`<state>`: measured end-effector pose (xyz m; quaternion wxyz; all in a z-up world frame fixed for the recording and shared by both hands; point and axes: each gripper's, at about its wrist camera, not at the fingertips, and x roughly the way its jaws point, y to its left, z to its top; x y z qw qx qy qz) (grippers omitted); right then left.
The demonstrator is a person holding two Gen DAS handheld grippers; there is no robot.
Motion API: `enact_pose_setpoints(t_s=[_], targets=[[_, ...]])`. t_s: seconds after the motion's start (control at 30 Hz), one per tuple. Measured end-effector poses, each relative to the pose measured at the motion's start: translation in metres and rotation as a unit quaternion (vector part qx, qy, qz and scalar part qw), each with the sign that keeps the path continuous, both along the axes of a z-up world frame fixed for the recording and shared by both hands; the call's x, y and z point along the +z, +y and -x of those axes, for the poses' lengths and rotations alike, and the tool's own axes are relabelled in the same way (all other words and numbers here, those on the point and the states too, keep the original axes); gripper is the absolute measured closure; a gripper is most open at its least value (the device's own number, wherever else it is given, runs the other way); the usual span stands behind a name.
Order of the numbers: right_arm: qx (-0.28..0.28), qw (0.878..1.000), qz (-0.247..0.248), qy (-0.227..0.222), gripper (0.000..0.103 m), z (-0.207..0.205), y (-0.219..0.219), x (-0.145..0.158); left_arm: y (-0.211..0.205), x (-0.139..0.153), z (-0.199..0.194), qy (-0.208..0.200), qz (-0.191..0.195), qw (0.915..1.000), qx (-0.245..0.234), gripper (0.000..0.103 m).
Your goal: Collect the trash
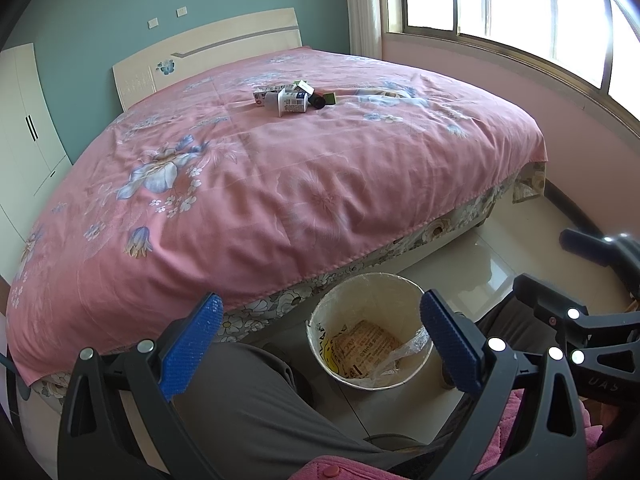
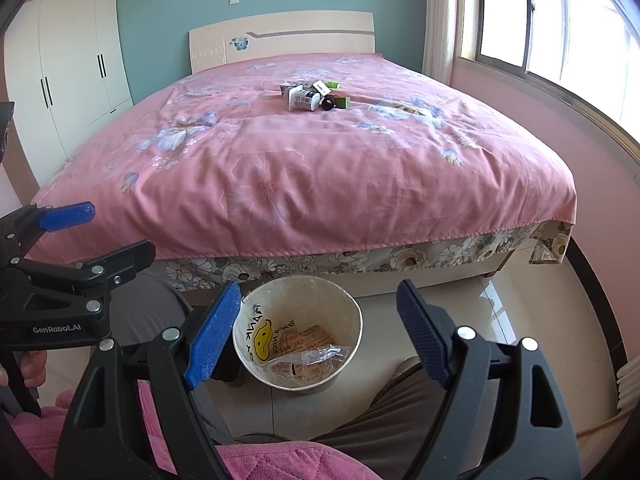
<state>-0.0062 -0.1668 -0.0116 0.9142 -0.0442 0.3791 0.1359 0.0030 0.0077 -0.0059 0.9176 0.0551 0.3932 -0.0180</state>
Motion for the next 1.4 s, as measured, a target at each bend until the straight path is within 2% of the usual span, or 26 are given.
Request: enact_pose_setpoints(t_s=[0.23, 0.53, 0.73, 1.2, 1.4], targets=[[-0.007, 1.000, 0.004, 0.006, 0.024, -0.006, -0.001, -0.004, -0.005, -0.006, -0.009, 0.007, -0.001, 1.0000, -0.005, 0.002], [-0.014, 1.000, 0.022, -0.014, 0.024, -0.031, -0.003, 0.013, 0.002, 0.005, -0.044, 0.008, 0.015, 0.9998, -0.005, 0.002], [-0.017, 0.999, 0.021, -0.022, 0.024, -0.066, -0.005, 0.033, 0.011, 0.022, -0.082, 0.004, 0.027, 0.9996, 0.002, 0.002], [-0.001, 0.994, 0.054, -0.096, 0.024, -0.169, 0.008, 0.095, 0.024, 0.057, -0.180, -0.022, 0.021, 0.9995, 0.003, 0.002], [0.022, 0.994, 0.063, -0.091, 0.024, -0.225, 0.012, 0.102, 0.023, 0.060, -0.227, -0.023, 0.022, 0.9995, -0.001, 0.002]])
